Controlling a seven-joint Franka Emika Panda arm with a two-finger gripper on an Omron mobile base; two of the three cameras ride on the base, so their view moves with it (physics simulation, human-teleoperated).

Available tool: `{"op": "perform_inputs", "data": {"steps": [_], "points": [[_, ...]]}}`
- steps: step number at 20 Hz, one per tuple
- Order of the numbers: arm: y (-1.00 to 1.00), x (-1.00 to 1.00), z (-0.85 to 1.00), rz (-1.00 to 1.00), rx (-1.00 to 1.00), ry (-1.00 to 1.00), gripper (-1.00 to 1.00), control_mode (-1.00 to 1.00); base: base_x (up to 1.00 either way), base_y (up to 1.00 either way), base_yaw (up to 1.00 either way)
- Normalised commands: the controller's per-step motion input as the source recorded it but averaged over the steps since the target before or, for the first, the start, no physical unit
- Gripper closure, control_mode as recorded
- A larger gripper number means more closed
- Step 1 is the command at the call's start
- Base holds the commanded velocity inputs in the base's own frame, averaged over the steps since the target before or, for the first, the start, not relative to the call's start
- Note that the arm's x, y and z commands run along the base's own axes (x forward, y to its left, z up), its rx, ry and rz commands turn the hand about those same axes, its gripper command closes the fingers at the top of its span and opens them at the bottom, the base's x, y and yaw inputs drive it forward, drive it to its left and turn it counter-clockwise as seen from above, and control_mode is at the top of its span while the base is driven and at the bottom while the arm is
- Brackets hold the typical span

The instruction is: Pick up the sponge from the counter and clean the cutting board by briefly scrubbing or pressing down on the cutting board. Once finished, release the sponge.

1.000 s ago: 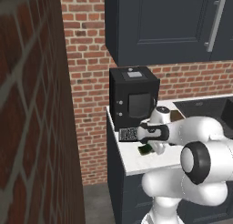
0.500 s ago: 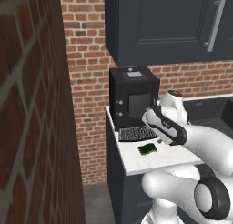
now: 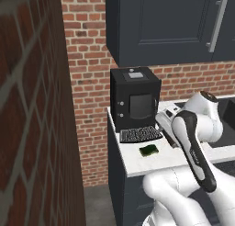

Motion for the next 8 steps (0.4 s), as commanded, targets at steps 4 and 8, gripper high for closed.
{"op": "perform_inputs", "data": {"steps": [4,8], "points": [[0.00,-0.94,0.84,-0.04,0.00,-0.12,-1.00,-1.00,0.00,0.00,0.00],[0.00,-1.00,0.68,-0.01,0.01,-0.19,-1.00,-1.00,0.00,0.00,0.00]]}}
